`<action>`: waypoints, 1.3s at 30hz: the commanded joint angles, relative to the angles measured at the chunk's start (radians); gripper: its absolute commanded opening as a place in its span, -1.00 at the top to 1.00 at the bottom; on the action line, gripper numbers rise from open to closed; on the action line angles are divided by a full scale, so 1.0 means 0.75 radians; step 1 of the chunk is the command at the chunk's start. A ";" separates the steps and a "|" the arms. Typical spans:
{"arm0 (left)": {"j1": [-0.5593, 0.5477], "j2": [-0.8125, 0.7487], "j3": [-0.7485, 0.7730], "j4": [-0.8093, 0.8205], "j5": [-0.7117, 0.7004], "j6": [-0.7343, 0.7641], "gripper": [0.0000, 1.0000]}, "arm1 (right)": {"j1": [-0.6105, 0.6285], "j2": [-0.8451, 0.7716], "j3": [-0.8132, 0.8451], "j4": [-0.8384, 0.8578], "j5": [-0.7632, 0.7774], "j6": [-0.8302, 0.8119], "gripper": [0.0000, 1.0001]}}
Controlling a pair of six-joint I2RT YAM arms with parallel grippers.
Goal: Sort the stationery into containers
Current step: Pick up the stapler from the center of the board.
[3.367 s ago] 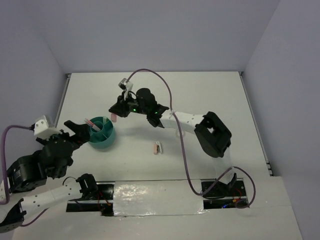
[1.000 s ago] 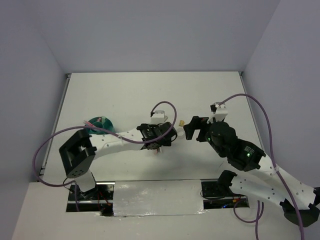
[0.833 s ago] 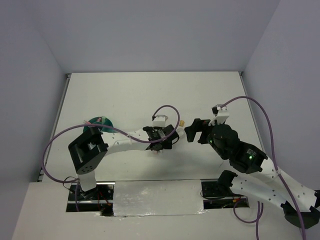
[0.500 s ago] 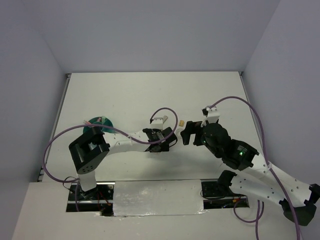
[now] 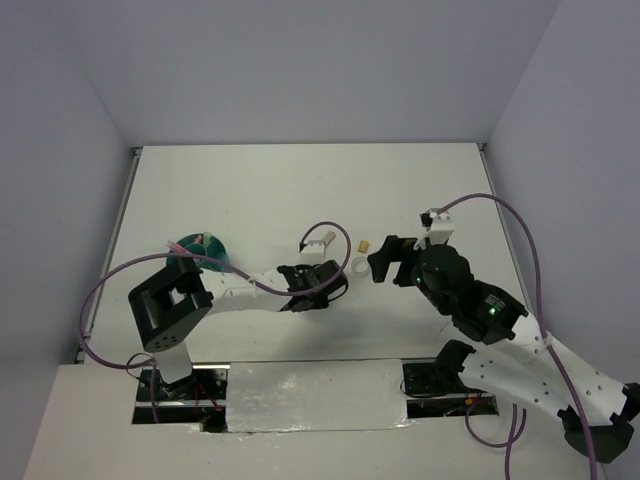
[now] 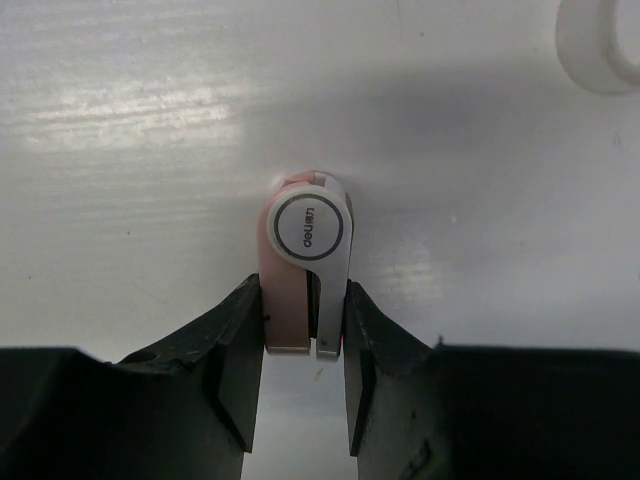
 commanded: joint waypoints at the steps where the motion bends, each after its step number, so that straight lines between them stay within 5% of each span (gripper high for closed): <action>1: -0.055 -0.208 -0.131 0.165 0.076 0.179 1.00 | -0.101 -0.101 -0.029 0.102 -0.063 0.089 -0.99; 6: -0.144 -0.618 -0.358 0.468 -0.031 0.531 1.00 | -0.157 -0.195 -0.101 0.255 -0.196 0.220 -0.98; 11: -0.150 -0.959 -0.610 0.848 0.057 0.813 1.00 | -0.126 0.008 -0.134 0.496 -0.519 0.341 -0.88; 16: -0.148 -1.086 -0.690 0.967 0.116 0.920 1.00 | 0.117 0.230 -0.066 0.570 -0.375 0.363 -0.87; 26: -0.150 -1.152 -0.739 1.053 0.133 0.965 1.00 | 0.187 0.428 -0.062 0.732 -0.397 0.400 -0.78; 29: -0.148 -1.138 -0.741 1.074 0.147 0.963 1.00 | 0.193 0.453 -0.064 0.746 -0.424 0.388 -0.47; 31: -0.148 -1.128 -0.747 1.094 0.163 0.967 1.00 | 0.195 0.459 -0.074 0.759 -0.458 0.384 -0.09; 34: -0.150 -1.117 -0.745 1.100 0.129 0.963 1.00 | 0.197 0.465 -0.079 0.795 -0.497 0.380 0.82; 36: -0.150 -1.117 -0.741 1.086 0.100 0.961 0.88 | 0.203 0.459 -0.079 0.789 -0.493 0.380 1.00; 38: -0.148 -1.126 -0.731 1.062 0.076 0.965 0.52 | 0.205 0.449 -0.095 0.799 -0.491 0.374 1.00; 39: -0.148 -1.132 -0.711 1.039 0.053 0.949 -0.19 | 0.207 0.439 -0.099 0.820 -0.479 0.353 1.00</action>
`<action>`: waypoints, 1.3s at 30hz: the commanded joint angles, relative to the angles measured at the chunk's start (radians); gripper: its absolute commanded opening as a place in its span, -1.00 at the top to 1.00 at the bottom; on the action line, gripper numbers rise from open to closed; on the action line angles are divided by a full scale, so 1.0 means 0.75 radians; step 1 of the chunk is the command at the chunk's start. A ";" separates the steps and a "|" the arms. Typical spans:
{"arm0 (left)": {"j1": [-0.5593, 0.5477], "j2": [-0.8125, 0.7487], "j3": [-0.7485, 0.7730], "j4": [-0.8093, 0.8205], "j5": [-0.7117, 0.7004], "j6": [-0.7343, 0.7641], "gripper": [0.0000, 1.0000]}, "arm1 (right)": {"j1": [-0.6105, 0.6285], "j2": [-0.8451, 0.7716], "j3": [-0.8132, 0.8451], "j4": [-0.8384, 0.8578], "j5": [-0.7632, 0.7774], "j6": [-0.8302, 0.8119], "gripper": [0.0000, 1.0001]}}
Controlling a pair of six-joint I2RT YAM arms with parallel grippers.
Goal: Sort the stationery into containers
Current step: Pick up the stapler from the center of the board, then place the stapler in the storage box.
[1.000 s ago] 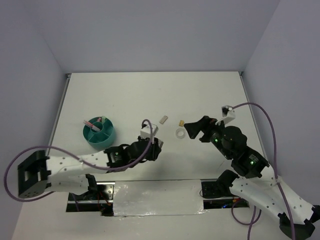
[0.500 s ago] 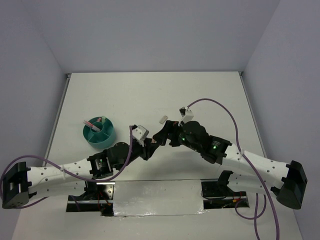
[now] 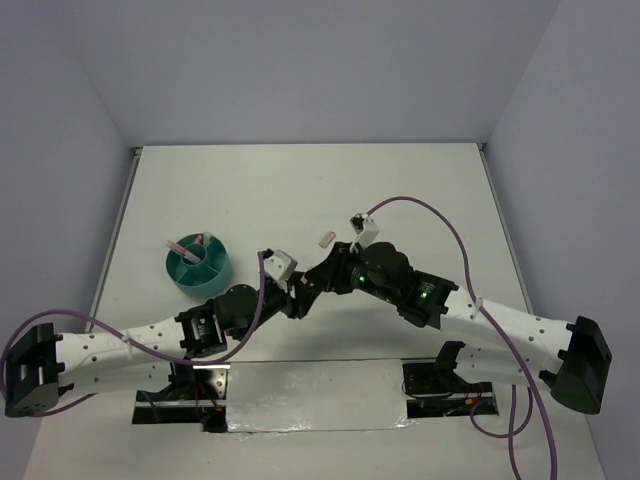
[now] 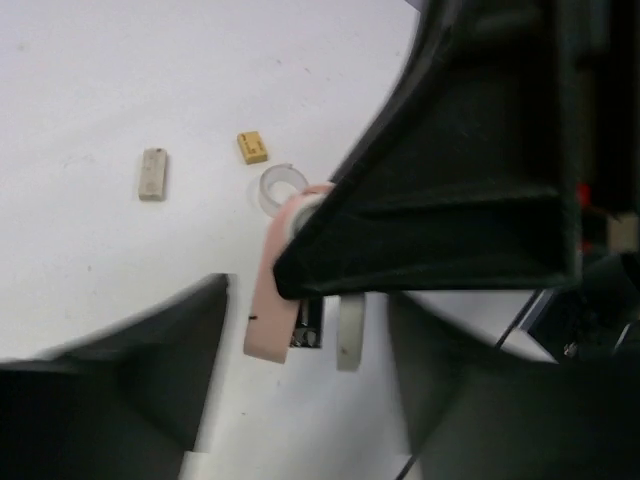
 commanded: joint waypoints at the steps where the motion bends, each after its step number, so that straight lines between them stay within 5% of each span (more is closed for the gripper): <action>1: 0.000 -0.027 0.059 0.023 -0.091 -0.017 -0.66 | 0.020 -0.031 -0.003 0.132 -0.016 -0.040 1.00; 2: 0.000 -0.029 0.092 -0.123 -0.168 -0.066 -0.98 | 0.018 -0.037 -0.017 0.160 -0.006 -0.073 1.00; 4: 0.000 -0.025 0.253 -0.373 -0.277 -0.146 -0.99 | 0.012 -0.039 -0.023 0.232 0.086 -0.185 1.00; 7: 0.000 0.006 0.562 -1.117 -0.532 -0.444 -0.99 | -0.023 0.002 -0.009 0.322 0.206 -0.355 1.00; 12: 0.000 -0.019 0.959 -2.340 -0.855 -1.205 -0.99 | -0.215 0.253 0.140 0.494 0.025 -0.441 1.00; 18: 0.063 -0.433 0.968 -2.318 -1.029 -1.128 -0.99 | -0.093 0.699 0.498 0.547 0.037 -0.495 1.00; 22: 0.065 -0.597 0.888 -1.943 -1.108 -0.741 -0.99 | 0.018 0.968 0.751 0.496 0.233 -0.468 1.00; 25: 0.067 -0.694 0.794 -1.788 -1.089 -0.649 -0.99 | 0.071 1.097 0.868 0.449 0.395 -0.405 1.00; 33: 0.075 -0.702 0.767 -1.972 -1.071 -0.829 -0.99 | 0.169 1.313 1.150 0.265 0.612 -0.323 1.00; 39: 0.120 -0.712 0.745 -1.939 -1.026 -0.786 -0.99 | 0.206 1.382 1.228 0.187 0.649 -0.268 1.00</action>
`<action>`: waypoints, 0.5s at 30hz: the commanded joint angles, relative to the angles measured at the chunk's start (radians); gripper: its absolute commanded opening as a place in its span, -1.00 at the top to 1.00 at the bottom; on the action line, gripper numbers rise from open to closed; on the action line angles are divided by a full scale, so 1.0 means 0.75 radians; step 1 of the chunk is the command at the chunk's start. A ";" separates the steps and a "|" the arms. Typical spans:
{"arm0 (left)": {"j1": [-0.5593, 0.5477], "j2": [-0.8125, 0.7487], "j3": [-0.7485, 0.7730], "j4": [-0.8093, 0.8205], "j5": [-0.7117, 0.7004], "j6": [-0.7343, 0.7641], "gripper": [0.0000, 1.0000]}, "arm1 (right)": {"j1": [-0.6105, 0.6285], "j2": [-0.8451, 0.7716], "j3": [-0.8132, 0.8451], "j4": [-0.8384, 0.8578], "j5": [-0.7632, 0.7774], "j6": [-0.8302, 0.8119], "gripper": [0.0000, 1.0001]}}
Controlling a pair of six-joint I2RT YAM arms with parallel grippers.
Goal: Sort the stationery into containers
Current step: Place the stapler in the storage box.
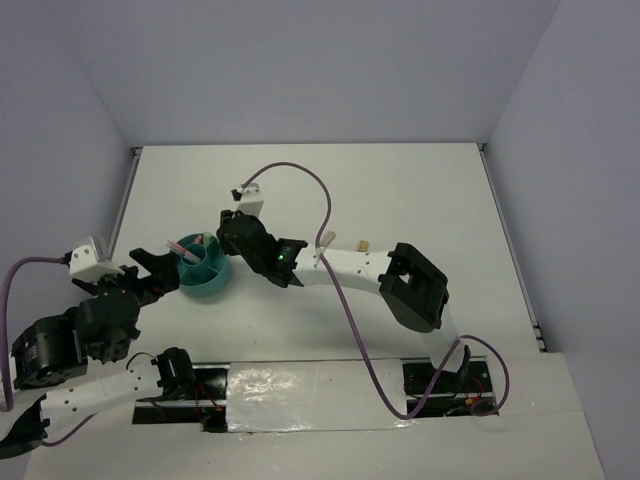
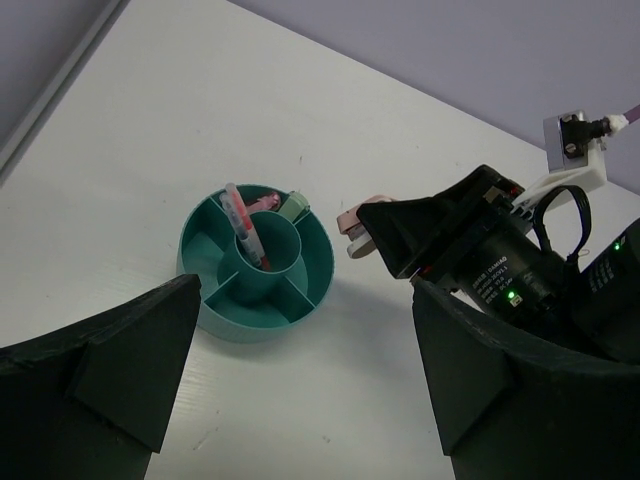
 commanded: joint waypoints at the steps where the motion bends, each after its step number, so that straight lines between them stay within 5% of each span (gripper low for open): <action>1: 0.025 -0.004 -0.012 0.027 0.005 0.006 -0.99 | 0.026 0.019 0.074 -0.033 0.095 0.057 1.00; 15: 0.113 -0.037 -0.063 0.135 0.093 0.116 -0.99 | 0.069 0.111 0.144 -0.053 0.070 0.082 0.99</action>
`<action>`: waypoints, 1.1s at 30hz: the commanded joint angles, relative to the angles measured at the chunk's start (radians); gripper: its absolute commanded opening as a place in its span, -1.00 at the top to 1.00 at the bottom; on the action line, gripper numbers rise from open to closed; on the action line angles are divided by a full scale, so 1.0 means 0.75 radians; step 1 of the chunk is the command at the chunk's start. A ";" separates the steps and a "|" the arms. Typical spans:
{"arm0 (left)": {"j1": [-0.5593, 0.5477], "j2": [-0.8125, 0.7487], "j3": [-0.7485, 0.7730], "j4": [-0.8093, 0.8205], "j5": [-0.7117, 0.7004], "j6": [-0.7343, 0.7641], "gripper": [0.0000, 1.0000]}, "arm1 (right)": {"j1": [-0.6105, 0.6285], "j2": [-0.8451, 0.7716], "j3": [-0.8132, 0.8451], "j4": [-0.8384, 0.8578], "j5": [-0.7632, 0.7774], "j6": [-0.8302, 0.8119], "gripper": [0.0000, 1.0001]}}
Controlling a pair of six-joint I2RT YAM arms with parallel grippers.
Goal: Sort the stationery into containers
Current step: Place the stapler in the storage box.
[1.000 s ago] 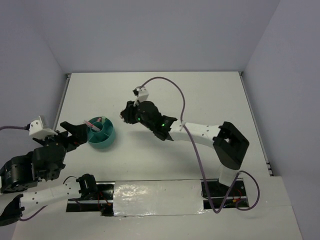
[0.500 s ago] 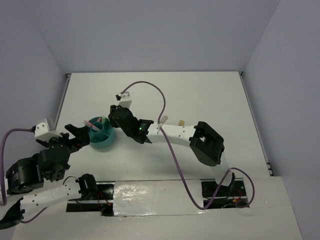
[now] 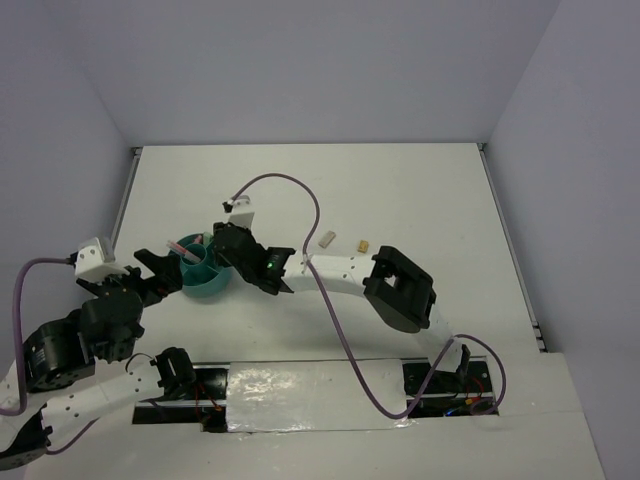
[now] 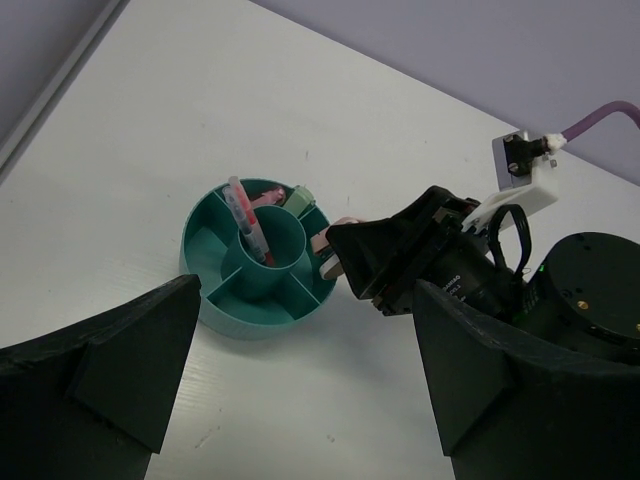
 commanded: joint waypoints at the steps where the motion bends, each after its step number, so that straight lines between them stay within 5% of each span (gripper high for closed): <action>1: 0.011 -0.015 -0.007 0.073 0.026 0.056 -0.99 | 0.014 0.006 0.076 0.012 0.039 0.014 0.93; 5: 0.023 -0.015 -0.015 0.101 0.050 0.091 -0.99 | 0.014 0.011 0.086 0.016 0.027 0.000 0.63; 7: 0.029 -0.013 -0.015 0.105 0.052 0.093 -0.99 | 0.014 0.015 0.090 0.020 0.017 -0.016 0.28; 12: 0.037 -0.011 -0.015 0.103 0.056 0.097 -0.99 | 0.014 0.007 0.084 0.043 -0.010 -0.031 -0.05; 20: 0.039 -0.021 -0.025 0.122 0.064 0.109 -0.99 | 0.010 -0.018 0.084 0.018 -0.010 -0.037 -0.25; 26: 0.043 0.081 -0.032 0.169 0.124 0.183 -0.99 | -0.031 -0.367 -0.316 0.174 0.041 -0.031 -0.47; 33: 0.051 0.292 -0.115 0.455 0.465 0.328 -0.99 | -0.227 -0.870 -0.766 -0.029 0.054 0.104 -0.57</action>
